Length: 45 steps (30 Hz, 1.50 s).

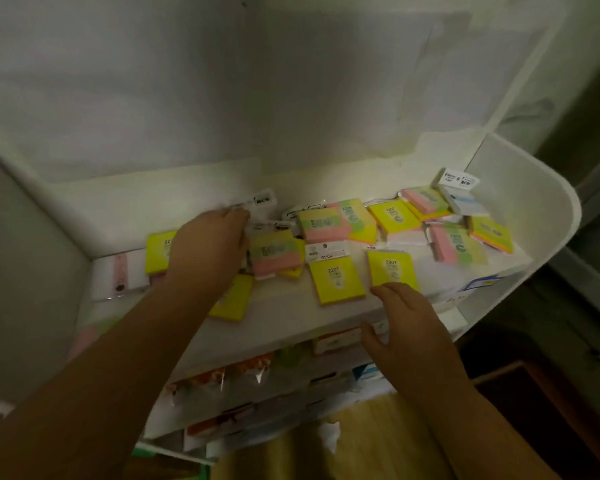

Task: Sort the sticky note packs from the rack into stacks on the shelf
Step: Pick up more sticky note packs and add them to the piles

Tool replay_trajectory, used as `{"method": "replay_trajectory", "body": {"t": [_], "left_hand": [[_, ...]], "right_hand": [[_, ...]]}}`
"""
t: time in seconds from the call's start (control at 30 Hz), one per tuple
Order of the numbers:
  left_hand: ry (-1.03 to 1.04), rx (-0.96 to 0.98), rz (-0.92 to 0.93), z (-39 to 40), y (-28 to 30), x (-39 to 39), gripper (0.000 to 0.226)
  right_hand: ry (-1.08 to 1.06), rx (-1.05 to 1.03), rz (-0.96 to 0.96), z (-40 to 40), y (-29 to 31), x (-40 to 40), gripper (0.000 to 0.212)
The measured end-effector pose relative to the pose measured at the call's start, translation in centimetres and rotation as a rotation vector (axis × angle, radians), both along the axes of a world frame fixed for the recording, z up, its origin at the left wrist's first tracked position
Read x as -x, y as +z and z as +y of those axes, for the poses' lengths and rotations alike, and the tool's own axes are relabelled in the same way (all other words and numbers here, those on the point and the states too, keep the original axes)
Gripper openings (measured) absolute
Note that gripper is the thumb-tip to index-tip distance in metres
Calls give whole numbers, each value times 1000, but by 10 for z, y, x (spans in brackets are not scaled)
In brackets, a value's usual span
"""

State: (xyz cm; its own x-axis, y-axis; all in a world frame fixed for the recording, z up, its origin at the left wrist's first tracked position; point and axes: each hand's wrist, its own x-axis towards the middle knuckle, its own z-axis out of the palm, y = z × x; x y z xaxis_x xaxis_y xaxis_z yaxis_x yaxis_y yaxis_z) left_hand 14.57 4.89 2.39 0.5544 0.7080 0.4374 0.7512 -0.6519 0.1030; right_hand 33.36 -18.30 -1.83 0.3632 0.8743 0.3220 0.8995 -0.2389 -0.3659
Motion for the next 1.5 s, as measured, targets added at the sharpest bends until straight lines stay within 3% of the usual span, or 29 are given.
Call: {"method": "replay_trajectory", "body": {"t": [0.17, 0.5, 0.6, 0.7, 0.87, 1.03, 1.3, 1.5], "left_hand": [[56, -73, -93, -32, 7, 39, 33], [124, -106, -28, -80, 12, 81, 35], [151, -97, 0, -88, 16, 87, 35], [189, -108, 11, -95, 19, 91, 36], [210, -107, -4, -99, 18, 92, 34], [213, -108, 8, -106, 21, 81, 33], [193, -134, -14, -111, 25, 61, 33], [170, -147, 0, -123, 34, 69, 33]], "right_hand": [[107, 20, -94, 35, -4, 0, 47], [455, 182, -311, 150, 23, 55, 30], [390, 259, -295, 165, 22, 71, 40], [362, 302, -346, 166, 16, 73, 29], [412, 228, -250, 155, 12, 60, 27], [447, 224, -268, 147, 3, 29, 56], [473, 104, -270, 138, -1, 15, 32], [532, -108, -136, 137, -6, 11, 24]]}}
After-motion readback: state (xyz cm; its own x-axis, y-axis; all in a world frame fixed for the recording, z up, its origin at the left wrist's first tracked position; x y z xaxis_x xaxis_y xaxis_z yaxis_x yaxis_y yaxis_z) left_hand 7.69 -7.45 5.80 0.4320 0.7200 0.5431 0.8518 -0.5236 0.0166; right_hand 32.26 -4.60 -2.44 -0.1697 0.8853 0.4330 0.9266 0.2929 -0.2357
